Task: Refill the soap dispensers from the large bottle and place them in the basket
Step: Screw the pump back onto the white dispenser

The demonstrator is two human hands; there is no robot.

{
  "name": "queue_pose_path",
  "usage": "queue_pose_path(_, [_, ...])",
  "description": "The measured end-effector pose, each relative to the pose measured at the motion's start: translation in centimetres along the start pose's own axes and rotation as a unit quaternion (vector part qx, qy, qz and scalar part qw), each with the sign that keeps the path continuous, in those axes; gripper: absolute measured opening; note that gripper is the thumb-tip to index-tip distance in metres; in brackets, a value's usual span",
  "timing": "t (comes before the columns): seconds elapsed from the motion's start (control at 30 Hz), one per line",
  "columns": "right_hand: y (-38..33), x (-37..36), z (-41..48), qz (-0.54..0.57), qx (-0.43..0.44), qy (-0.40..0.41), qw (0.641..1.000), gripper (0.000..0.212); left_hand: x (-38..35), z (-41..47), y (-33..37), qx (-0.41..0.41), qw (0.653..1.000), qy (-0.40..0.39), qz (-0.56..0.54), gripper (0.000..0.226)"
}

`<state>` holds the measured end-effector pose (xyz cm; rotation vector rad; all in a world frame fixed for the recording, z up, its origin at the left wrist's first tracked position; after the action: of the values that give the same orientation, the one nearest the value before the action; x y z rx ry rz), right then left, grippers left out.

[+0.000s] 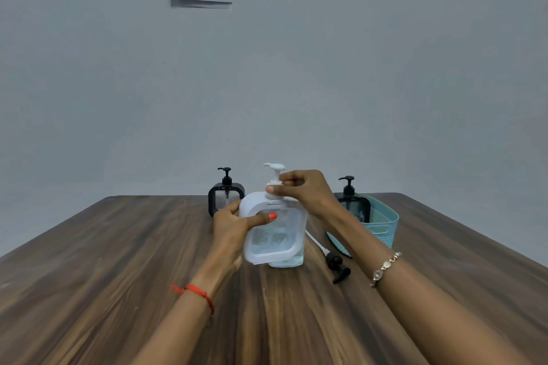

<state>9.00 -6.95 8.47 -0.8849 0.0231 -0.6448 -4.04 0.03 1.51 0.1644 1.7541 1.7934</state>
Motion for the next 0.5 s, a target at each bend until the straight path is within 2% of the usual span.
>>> queue_pose_path(0.1, [-0.7,1.7,-0.3,0.040,0.027,0.015,0.999,0.027,-1.5,-0.3,0.1,0.002,1.000,-0.026,-0.002,0.031])
queue_pose_path(0.23, [-2.0,4.6,-0.4,0.047,0.085,0.049,0.994,0.004,-4.6,-0.7,0.1,0.015,0.998,-0.059,0.003,0.035])
queue_pose_path(0.27, [-2.2,5.4,-0.5,0.040,0.096,0.048,0.993,0.003,-5.5,-0.7,0.0,0.020,0.997,-0.070,0.001,0.038])
queue_pose_path(0.5, [-1.6,10.3,0.2,-0.024,0.057,-0.053,0.997,0.022,-11.5,-0.1,-1.9,0.071,0.990,-0.118,-0.025,0.038])
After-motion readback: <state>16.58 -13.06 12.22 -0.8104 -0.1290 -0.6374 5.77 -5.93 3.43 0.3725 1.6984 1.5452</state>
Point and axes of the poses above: each hand's wrist, its own z-axis towards the middle knuckle, its own x-axis out of the back of the hand, y = z × x, the point moved 7 cm from there along z, towards the middle knuckle, and after that the axes turned 13 degrees about x, right-handed, at the moved point
